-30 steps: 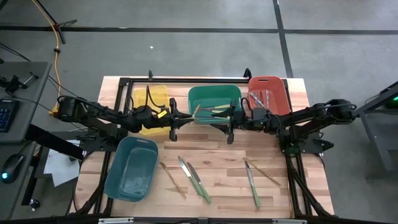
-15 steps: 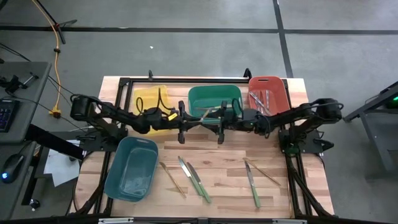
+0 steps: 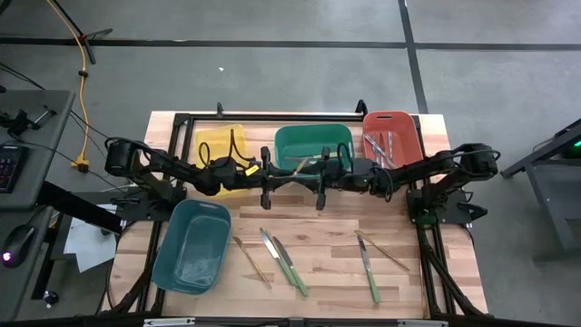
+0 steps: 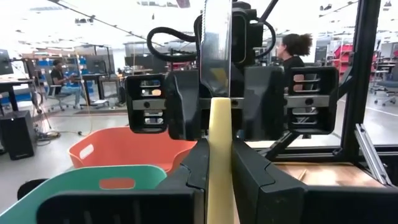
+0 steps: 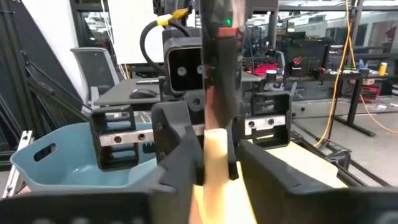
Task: Sort silverware by color (type)
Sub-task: Put the yellow knife into the green bin
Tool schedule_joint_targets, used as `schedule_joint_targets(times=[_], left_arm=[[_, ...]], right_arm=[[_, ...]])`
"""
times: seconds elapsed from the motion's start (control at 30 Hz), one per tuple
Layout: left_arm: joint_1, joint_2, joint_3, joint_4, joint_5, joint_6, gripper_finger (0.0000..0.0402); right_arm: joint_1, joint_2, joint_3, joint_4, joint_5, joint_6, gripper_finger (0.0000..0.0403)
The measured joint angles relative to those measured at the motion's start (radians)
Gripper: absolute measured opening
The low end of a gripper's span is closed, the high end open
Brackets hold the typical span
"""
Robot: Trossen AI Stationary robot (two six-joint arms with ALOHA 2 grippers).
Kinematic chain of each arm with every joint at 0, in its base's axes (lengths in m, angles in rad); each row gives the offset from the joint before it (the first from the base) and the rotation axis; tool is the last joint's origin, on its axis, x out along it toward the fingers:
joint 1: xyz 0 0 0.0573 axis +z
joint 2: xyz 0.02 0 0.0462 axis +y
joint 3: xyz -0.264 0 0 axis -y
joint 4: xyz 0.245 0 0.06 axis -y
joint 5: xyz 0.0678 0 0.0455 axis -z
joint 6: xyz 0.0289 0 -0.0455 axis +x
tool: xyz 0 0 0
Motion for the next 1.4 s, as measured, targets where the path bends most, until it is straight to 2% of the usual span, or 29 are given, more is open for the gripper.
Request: schedule_joint_targets(times=[0.1,0.17,0.3,0.43,0.63,0.9,1.0,1.17,1.27,1.4], left_arm=[[0.000,0.001,0.000,0.000,-0.002,0.000,0.0024],[0.000,0.001,-0.001,0.001,-0.005,-0.001,0.0026],[0.000,0.001,-0.001,0.002,-0.003,-0.001,0.0040],[0.000,0.001,-0.001,-0.001,-0.001,-0.003,0.0044],[-0.001,-0.024,0.001,-0.059,0.032,-0.007,0.0065],[0.019,-0.241,0.000,-0.398,0.037,0.001,0.0101],[0.024,-0.338,-0.020,-0.496,0.029,0.019,0.0106],[0.024,-0.472,-0.135,-0.415,-0.001,0.027,0.0106],[0.025,-0.517,-0.201,-0.319,-0.010,0.024,0.0106],[0.025,-0.544,-0.233,-0.291,-0.041,0.019,0.0107]], right_arm=[[-0.002,-0.001,0.000,-0.003,0.002,-0.001,0.0032],[-0.002,-0.002,0.000,-0.003,0.004,-0.004,0.0018],[-0.002,-0.002,0.000,-0.002,0.003,0.014,0.0039],[-0.002,-0.002,0.000,-0.002,0.004,0.011,0.0017],[0.000,-0.038,-0.001,-0.075,0.002,-0.004,0.0017],[0.014,-0.175,-0.003,-0.302,0.148,-0.054,0.0017],[0.030,-0.211,-0.033,-0.302,0.195,-0.071,0.0017],[0.034,-0.261,-0.102,-0.213,0.215,-0.060,0.0017],[0.034,-0.265,-0.106,-0.204,0.214,-0.057,0.0017],[0.034,-0.265,-0.105,-0.198,0.206,-0.062,0.0017]])
